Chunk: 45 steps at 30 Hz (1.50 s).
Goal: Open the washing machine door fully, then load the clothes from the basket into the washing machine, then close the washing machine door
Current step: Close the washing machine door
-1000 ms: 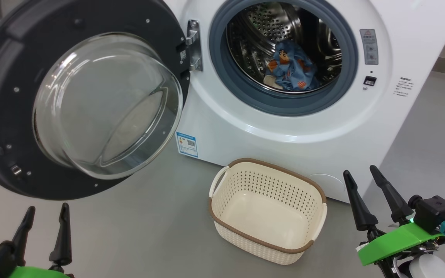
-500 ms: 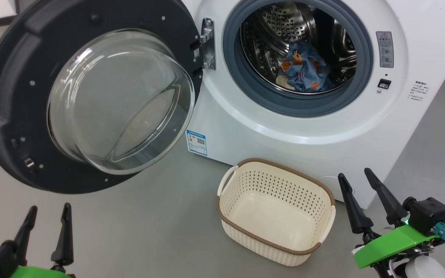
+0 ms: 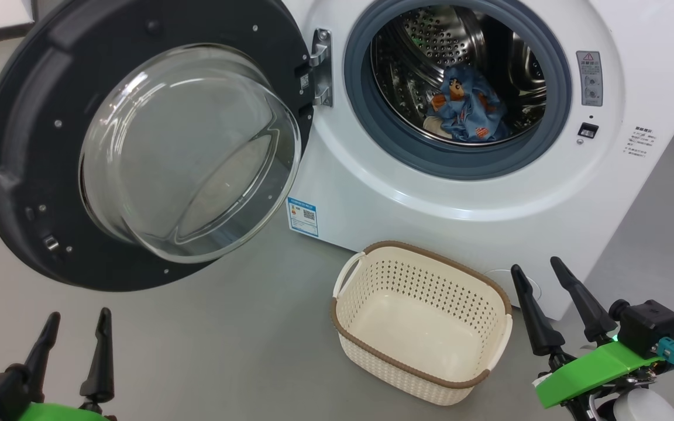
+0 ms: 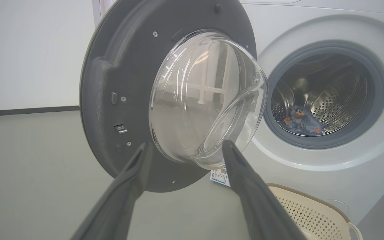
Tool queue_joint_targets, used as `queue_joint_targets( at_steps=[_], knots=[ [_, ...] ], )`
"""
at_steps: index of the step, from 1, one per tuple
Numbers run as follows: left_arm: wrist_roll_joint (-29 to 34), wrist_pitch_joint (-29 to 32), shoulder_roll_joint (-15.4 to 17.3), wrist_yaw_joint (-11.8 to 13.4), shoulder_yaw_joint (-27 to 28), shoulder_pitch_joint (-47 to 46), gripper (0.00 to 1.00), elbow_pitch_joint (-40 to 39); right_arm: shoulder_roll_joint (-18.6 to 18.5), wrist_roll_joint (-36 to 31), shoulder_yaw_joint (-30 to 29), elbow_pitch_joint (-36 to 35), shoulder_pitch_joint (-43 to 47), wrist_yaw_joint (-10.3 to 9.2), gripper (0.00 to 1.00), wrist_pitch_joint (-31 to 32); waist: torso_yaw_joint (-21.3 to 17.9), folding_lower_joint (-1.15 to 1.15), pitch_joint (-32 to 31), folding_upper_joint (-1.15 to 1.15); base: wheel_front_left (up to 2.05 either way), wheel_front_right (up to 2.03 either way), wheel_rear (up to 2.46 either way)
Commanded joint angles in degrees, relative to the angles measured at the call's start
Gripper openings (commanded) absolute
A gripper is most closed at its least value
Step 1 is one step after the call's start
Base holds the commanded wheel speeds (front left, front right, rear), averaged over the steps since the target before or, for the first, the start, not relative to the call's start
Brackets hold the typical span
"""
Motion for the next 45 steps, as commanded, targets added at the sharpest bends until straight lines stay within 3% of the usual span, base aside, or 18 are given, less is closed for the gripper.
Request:
queue_joint_targets(
  at_steps=[1,10,11,13,23,28,38,45],
  knots=[
    [-0.3,-0.2,2.1,0.6,1.9,-1.2,1.0,-1.9,-1.1,0.5,1.3,-1.1,-1.2,0.25,1.0,-0.5,0.1,0.0,0.0,0.0,0.0,0.0,0.0],
    [-0.6,-0.3,2.4,0.7,1.8,-1.1,1.0,-1.9,-1.3,0.7,1.7,-0.9,-1.3,0.25,1.0,-0.5,0.2,0.0,0.0,0.0,0.0,0.0,0.0],
    [-0.7,-0.3,2.4,0.7,1.8,-1.1,0.93,-1.9,-1.3,0.7,1.8,-0.9,-1.4,0.25,1.0,-0.5,0.2,0.0,0.0,0.0,0.0,0.0,0.0],
    [-1.0,-0.3,2.4,0.5,1.9,-1.3,0.0,-1.9,-1.4,0.7,1.8,-0.9,-1.3,0.25,1.0,-0.5,0.1,0.0,0.1,0.0,0.0,0.0,0.0],
    [-7.4,1.3,5.4,-3.4,5.5,-7.8,0.0,-5.7,-1.9,0.5,1.5,-1.0,-1.0,0.25,1.0,-0.5,0.2,0.0,0.8,0.0,0.0,0.0,0.0],
    [-18.4,4.6,9.4,-5.5,12.1,-16.1,0.0,-6.2,-2.7,0.1,2.3,-0.6,-1.8,0.25,1.0,-0.5,-1.1,0.0,2.3,0.0,0.0,0.0,0.0],
    [-43.3,14.8,15.4,-6.6,19.8,-32.1,0.0,11.5,-4.3,-0.6,3.6,0.1,-3.6,0.25,1.0,-0.5,-4.6,0.0,5.0,0.0,0.0,0.0,0.0],
    [-54.3,20.9,19.8,-6.6,24.9,-37.8,0.0,22.5,-5.8,-1.8,3.4,-0.6,-5.0,0.25,1.0,0.8,-7.4,0.0,8.0,0.0,0.0,0.0,0.0]
  ],
)
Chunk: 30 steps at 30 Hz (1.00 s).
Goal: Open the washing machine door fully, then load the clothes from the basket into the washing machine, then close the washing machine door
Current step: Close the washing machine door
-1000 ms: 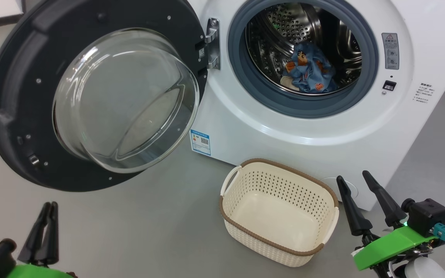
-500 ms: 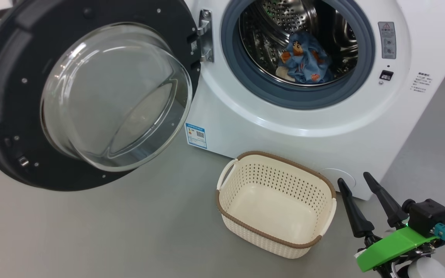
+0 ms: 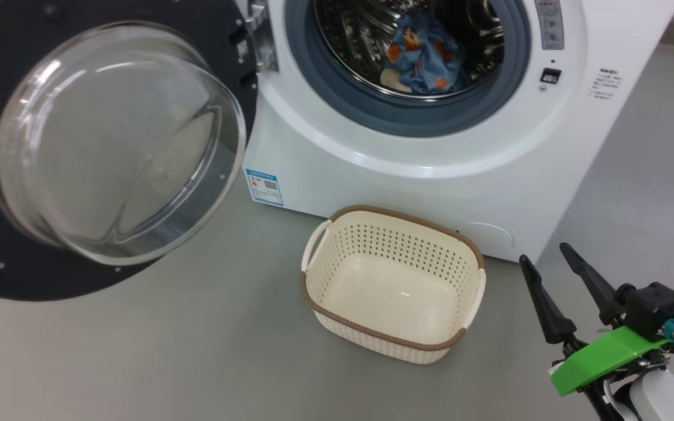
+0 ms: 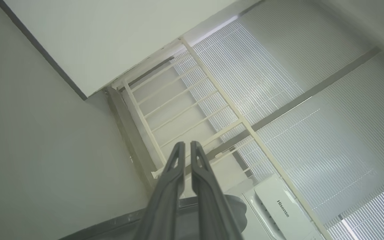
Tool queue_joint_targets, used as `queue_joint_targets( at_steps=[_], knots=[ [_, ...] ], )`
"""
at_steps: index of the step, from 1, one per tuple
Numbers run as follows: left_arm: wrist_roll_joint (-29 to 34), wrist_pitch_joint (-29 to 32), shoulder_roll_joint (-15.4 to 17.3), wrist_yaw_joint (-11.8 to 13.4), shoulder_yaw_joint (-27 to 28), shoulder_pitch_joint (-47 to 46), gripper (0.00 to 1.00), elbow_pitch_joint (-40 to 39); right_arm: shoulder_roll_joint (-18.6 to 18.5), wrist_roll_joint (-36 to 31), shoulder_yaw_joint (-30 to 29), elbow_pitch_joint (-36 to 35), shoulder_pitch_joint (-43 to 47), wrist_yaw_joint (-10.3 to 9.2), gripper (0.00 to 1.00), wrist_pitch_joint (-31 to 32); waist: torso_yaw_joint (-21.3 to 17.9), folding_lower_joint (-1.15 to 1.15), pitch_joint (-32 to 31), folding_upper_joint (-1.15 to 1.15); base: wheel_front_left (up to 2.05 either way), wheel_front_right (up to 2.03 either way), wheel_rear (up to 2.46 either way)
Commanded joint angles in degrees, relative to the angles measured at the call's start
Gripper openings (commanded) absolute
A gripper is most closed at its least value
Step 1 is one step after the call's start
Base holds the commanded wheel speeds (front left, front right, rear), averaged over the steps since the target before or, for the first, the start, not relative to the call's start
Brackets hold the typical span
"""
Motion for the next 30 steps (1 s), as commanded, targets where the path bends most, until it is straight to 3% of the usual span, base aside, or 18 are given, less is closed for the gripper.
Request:
queue_joint_targets(
  at_steps=[1,9,22,30],
  knots=[
    [-0.8,0.7,4.5,-0.4,2.0,-2.0,0.0,-0.3,-1.0,-0.4,0.9,-1.7,-2.5,0.25,1.0,0.2,-2.2,0.0,2.1,0.0,0.0,0.0,0.0],
    [-6.5,3.9,9.1,0.0,7.7,-5.4,0.0,13.7,-1.5,-2.7,-0.9,-4.7,-3.0,0.25,1.0,2.7,-6.3,0.0,6.1,0.0,0.0,0.0,0.0],
    [-5.7,4.6,12.3,-0.3,6.8,-11.7,0.0,23.6,-0.2,-5.9,-2.9,-9.0,-3.4,0.25,1.0,5.4,-9.2,0.0,10.9,0.0,0.0,0.0,0.0],
    [-3.2,8.3,14.3,-0.2,3.8,-13.4,0.0,28.2,0.6,-7.1,-3.7,-9.9,-3.2,0.25,1.0,5.7,-9.9,0.0,11.9,0.0,0.0,0.0,0.0]
  ],
)
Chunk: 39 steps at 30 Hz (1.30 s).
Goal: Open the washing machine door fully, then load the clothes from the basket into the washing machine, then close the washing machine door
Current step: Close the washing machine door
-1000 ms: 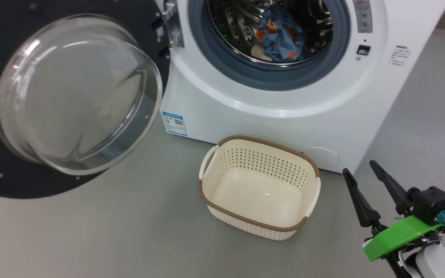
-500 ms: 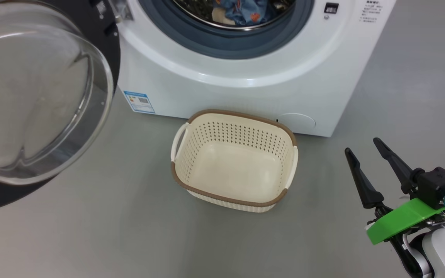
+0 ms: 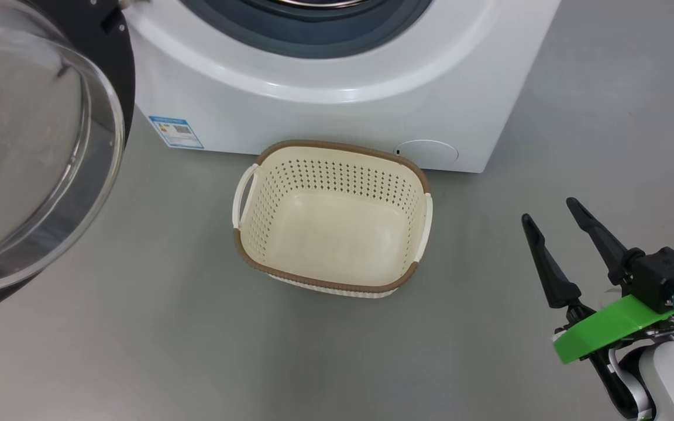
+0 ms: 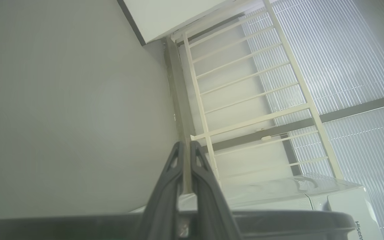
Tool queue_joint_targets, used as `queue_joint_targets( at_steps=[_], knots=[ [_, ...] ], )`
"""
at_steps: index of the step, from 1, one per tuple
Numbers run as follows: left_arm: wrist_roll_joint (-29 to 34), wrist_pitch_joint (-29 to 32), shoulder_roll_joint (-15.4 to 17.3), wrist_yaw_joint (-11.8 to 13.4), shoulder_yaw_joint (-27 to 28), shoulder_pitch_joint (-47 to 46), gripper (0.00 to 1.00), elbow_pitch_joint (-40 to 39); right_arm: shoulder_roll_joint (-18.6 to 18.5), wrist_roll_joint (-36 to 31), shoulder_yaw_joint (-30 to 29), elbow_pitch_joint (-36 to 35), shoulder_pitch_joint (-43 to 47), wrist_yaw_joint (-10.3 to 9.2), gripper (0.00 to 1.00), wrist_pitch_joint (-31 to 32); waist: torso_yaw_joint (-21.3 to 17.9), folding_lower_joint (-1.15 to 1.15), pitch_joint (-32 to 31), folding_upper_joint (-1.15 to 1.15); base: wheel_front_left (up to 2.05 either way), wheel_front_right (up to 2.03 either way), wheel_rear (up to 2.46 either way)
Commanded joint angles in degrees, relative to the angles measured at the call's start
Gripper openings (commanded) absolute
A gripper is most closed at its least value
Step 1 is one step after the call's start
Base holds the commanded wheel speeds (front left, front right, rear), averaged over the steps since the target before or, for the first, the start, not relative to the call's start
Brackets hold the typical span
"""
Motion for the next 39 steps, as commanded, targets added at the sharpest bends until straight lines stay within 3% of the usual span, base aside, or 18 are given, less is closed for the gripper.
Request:
queue_joint_targets(
  at_steps=[1,14,32,39],
  knots=[
    [1.0,1.8,5.1,-0.3,-0.5,-0.4,0.0,-0.4,-0.1,-0.4,0.7,-1.6,-1.1,0.25,1.0,0.2,-0.2,-0.01,0.1,0.0,0.0,0.0,0.0],
    [4.2,16.4,5.3,-0.4,-6.3,1.6,0.0,-1.2,-0.3,0.1,0.9,-0.6,-0.9,0.25,1.0,-0.2,0.2,-0.01,-1.6,0.0,0.0,0.0,0.0],
    [2.8,35.9,3.7,-0.5,-11.0,11.1,0.0,-14.2,-1.0,3.6,3.2,2.9,0.6,0.25,1.0,-2.7,1.2,-0.01,-8.2,0.0,0.0,0.0,0.0],
    [0.6,40.6,2.4,-0.5,-10.9,14.7,0.0,-20.9,-1.0,5.1,3.7,4.4,1.4,0.25,1.0,-4.1,1.4,-0.01,-10.6,0.0,0.0,0.0,0.0]
  ],
)
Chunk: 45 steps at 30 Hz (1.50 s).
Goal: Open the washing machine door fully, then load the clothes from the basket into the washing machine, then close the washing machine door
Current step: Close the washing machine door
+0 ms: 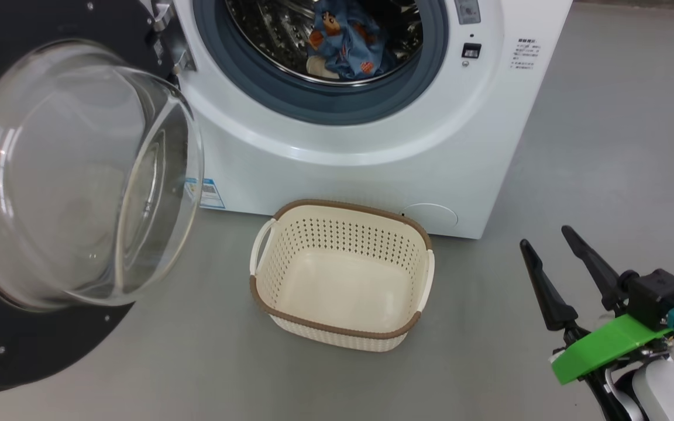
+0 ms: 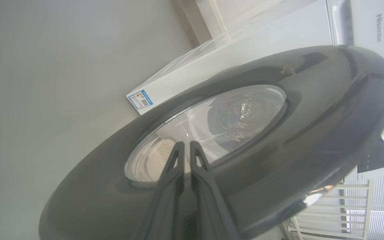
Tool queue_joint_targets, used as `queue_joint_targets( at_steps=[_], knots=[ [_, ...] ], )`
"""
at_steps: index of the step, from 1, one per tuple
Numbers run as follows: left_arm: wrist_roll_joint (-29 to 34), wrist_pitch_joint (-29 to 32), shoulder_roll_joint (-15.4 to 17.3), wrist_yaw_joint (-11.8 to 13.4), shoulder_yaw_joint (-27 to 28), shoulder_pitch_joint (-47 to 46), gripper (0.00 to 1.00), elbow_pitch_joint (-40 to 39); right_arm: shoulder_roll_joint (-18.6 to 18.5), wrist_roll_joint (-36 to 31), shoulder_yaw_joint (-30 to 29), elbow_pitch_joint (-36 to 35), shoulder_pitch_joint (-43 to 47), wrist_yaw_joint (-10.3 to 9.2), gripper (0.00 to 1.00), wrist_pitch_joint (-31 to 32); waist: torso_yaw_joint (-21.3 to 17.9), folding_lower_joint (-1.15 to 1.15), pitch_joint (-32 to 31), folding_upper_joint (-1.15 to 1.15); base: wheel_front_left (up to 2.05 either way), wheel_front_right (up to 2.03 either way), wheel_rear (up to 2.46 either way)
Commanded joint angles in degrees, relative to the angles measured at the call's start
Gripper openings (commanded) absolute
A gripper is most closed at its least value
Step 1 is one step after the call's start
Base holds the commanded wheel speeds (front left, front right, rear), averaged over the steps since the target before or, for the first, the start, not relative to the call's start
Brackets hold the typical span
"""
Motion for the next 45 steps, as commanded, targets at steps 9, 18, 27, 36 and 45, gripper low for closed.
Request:
queue_joint_targets(
  at_steps=[9,18,27,36,45],
  knots=[
    [-4.1,7.0,-0.4,-0.4,1.0,6.3,0.0,-14.7,0.1,2.7,1.7,0.7,1.6,0.25,1.0,-2.4,0.1,0.0,-3.1,0.0,0.0,0.0,0.0],
    [-6.6,10.3,-3.1,2.8,1.0,12.8,0.0,-28.4,0.7,3.9,1.8,1.6,2.7,0.25,1.0,-3.3,-1.0,0.0,-4.9,0.0,0.0,0.0,0.0],
    [-8.4,11.2,-4.6,7.4,1.9,17.3,0.0,-39.4,1.6,4.4,1.6,1.7,3.0,0.25,1.0,-3.4,-2.9,0.0,-5.7,0.0,0.0,0.0,0.0],
    [-9.2,11.2,-6.4,9.3,2.0,19.8,0.0,-46.6,2.7,4.1,1.0,0.8,3.4,0.25,1.0,-3.5,-5.7,0.0,-5.3,0.0,0.0,0.0,0.0],
    [-8.8,9.8,-8.5,8.7,1.4,19.8,0.0,-48.5,3.4,3.9,0.8,0.6,2.9,0.25,1.0,-3.5,-9.1,0.0,-5.0,0.0,0.0,0.0,0.0]
  ],
)
